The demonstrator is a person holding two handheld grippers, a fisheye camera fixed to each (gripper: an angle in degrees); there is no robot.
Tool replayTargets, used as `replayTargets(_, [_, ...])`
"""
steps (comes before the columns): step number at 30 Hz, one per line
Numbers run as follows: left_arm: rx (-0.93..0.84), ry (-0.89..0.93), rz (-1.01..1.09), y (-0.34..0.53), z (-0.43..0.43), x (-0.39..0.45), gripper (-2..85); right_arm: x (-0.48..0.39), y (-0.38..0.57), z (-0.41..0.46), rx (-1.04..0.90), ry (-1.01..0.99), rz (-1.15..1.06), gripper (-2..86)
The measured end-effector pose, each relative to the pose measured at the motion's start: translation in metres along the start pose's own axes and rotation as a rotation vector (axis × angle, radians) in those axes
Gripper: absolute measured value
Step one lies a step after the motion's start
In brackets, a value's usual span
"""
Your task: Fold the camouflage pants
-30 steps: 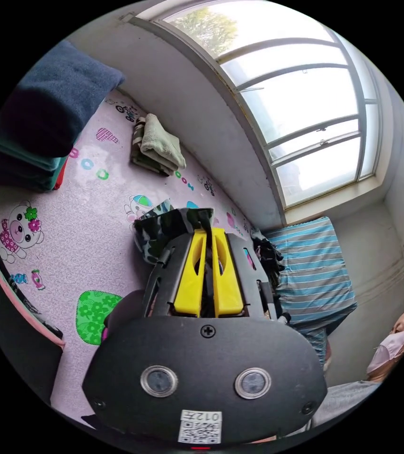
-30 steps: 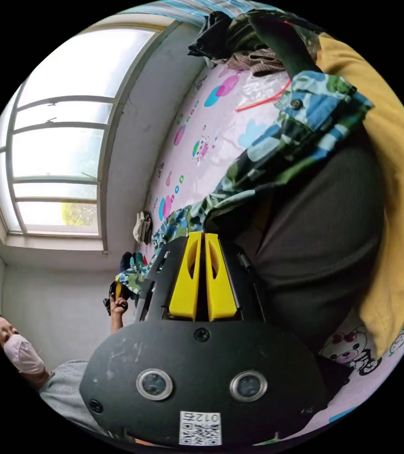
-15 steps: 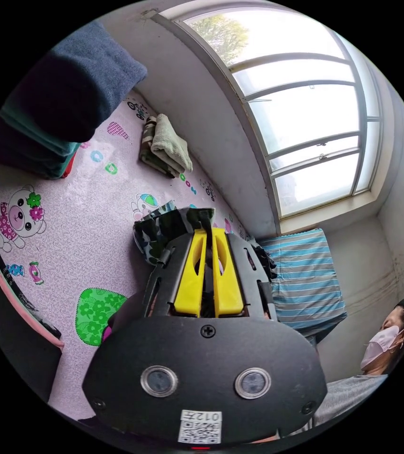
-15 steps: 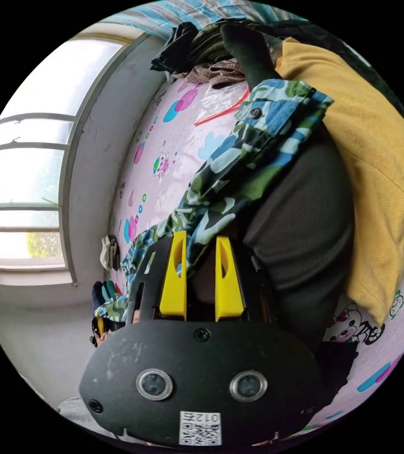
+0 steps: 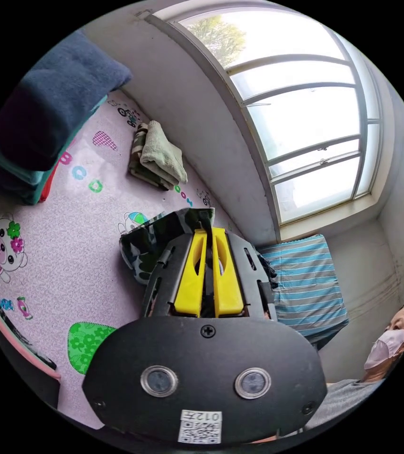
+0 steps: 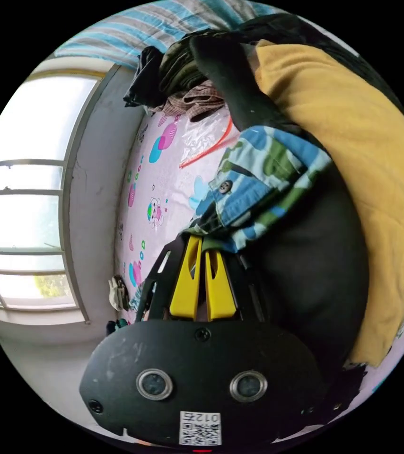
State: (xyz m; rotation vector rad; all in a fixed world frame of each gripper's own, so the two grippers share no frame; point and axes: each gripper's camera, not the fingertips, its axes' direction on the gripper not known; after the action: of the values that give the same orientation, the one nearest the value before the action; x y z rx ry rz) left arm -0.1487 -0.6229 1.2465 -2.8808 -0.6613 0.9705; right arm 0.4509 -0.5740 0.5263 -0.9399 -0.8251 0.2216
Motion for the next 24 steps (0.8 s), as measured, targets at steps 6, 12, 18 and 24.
replayTargets(6, [-0.056, -0.018, -0.009, -0.072, 0.071, 0.037, 0.4, -0.088, -0.051, 0.034, -0.05, 0.038, -0.098, -0.9])
replayTargets(12, [0.173, 0.06, 0.245, -0.171, 0.06, 0.171, 0.3, -0.289, -0.111, -0.036, 0.149, -0.023, -0.444, -0.9])
replayTargets(18, [0.189, 0.054, 0.45, -0.177, 0.028, 0.233, 0.3, -0.353, -0.122, -0.08, 0.228, -0.046, -0.537, -1.0])
replayTargets(24, [-0.142, -0.121, 0.285, -0.135, 0.096, 0.158, 0.2, -0.243, -0.116, 0.012, 0.102, -0.005, -0.375, -1.0])
